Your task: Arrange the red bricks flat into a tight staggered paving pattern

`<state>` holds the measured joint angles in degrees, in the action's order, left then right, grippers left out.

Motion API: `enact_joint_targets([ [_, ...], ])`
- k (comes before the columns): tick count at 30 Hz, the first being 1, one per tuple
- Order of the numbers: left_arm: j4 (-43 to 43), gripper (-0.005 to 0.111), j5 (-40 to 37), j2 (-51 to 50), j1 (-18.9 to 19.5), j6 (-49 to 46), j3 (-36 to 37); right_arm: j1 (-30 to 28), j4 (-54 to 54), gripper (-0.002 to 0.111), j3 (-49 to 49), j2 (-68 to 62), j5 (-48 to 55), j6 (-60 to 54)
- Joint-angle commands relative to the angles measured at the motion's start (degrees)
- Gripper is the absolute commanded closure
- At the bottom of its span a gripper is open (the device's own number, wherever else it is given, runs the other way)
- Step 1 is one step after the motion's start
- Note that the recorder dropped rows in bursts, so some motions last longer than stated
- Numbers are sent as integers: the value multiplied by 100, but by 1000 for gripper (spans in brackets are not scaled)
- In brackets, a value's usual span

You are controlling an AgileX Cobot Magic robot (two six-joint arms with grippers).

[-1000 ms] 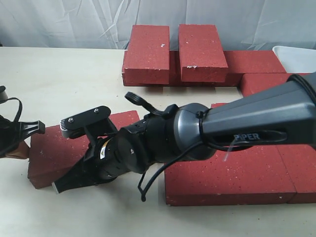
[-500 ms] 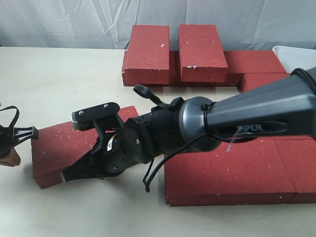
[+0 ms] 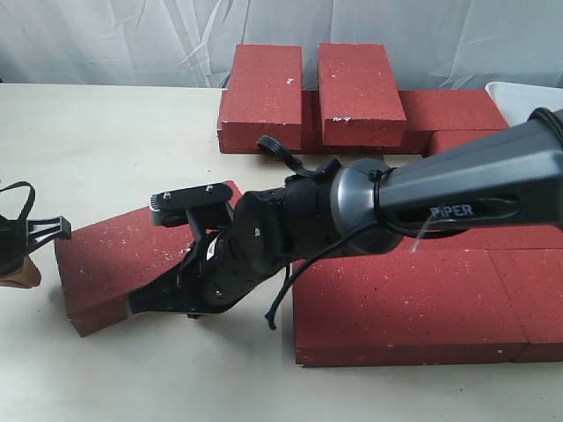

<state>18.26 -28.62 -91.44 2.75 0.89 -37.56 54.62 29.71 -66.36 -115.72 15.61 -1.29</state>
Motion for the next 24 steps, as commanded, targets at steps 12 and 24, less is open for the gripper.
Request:
enact_joint_targets([
  [12,212,107,74,-28,1,-151,-20,-52,-64,109,-31,742,772,-61],
  [24,1012,107,314,-28,1,-1033,-20,-771,-67,109,-31,1128,1381,-61],
])
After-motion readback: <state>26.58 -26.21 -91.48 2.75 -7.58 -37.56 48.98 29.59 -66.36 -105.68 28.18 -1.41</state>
